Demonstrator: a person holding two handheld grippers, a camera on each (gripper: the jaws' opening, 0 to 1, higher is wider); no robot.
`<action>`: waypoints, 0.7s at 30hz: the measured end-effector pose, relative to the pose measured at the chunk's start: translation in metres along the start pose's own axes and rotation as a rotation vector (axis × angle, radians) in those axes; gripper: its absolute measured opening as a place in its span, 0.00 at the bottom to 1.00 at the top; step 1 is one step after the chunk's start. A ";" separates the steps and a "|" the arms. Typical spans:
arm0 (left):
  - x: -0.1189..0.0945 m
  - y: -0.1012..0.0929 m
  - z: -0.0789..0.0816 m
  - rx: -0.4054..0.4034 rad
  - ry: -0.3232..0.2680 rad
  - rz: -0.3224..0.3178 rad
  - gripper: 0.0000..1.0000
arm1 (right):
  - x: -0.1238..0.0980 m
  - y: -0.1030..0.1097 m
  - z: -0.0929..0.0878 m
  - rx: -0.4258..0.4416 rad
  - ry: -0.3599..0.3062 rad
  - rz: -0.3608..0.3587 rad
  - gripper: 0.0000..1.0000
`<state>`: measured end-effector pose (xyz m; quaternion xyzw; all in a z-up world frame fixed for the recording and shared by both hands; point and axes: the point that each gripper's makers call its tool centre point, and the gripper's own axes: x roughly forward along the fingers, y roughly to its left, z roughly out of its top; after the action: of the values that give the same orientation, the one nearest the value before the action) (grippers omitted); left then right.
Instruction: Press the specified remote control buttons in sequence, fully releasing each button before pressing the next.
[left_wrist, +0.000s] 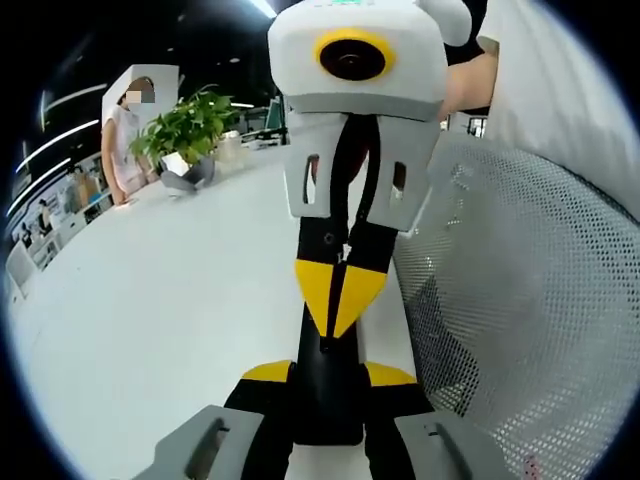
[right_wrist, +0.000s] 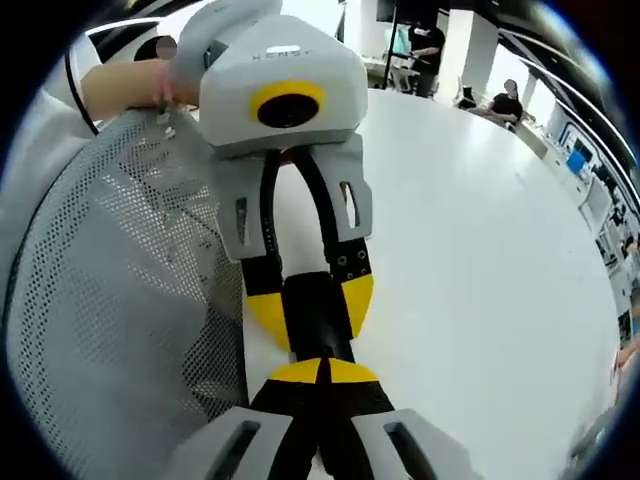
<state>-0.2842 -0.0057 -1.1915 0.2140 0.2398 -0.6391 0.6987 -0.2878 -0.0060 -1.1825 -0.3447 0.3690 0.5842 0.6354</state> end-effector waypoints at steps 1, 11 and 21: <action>0.000 0.000 0.000 0.000 -0.001 0.000 0.25 | 0.000 0.000 0.000 -0.011 0.007 -0.001 0.00; 0.000 0.000 0.000 -0.012 0.005 0.000 0.25 | 0.003 -0.001 0.000 -0.031 0.091 0.006 0.00; 0.001 0.000 0.000 -0.013 0.005 -0.001 0.25 | 0.001 -0.001 0.000 0.056 0.019 0.023 0.00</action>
<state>-0.2838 -0.0066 -1.1918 0.2110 0.2461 -0.6373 0.6991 -0.2871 -0.0061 -1.1834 -0.3279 0.3951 0.5776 0.6347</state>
